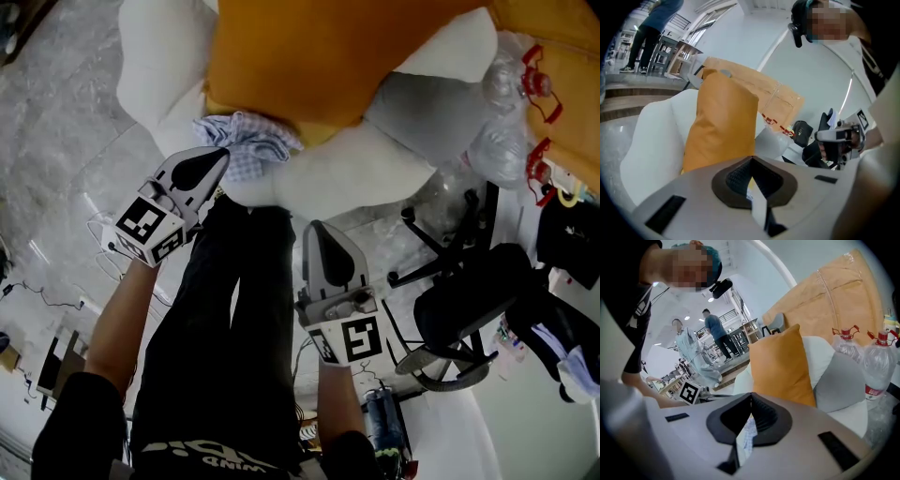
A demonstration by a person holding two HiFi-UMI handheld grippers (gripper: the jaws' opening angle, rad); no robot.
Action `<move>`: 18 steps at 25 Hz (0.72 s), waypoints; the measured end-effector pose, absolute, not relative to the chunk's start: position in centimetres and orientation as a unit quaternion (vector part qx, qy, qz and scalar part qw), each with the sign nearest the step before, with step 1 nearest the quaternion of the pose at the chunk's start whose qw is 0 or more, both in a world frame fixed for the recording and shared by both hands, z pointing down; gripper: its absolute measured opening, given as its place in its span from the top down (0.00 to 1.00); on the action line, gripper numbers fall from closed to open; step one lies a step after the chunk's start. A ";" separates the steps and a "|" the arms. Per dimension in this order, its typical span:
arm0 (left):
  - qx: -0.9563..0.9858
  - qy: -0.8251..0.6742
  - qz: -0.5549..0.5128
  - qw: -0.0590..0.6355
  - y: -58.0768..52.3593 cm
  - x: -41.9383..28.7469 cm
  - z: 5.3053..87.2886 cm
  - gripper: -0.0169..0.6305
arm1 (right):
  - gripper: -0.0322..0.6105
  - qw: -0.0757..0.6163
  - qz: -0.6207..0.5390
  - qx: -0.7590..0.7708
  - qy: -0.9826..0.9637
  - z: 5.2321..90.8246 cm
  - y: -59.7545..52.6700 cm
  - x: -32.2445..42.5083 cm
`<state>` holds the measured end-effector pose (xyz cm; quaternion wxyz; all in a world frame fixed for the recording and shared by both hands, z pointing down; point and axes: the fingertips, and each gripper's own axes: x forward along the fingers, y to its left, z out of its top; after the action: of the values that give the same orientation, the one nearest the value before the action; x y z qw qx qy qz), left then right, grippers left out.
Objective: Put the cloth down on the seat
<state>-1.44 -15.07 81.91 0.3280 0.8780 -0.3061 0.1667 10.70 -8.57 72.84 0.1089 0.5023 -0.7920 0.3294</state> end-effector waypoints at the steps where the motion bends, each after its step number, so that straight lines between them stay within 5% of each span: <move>1: 0.881 -0.301 0.162 0.328 -15.0 -1.3 81.1 0.96 | 0.92 0.108 0.328 0.501 -0.794 72.4 -8.6 10.6; 18: 0.930 -0.268 0.134 0.211 -13.5 0.5 50.5 0.96 | 0.92 0.059 0.257 0.479 -0.837 48.9 -9.7 8.7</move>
<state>0.54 -13.52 50.52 0.2108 0.9304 -0.2683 0.1339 8.69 -9.70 48.93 0.0593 0.4787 -0.8374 0.2571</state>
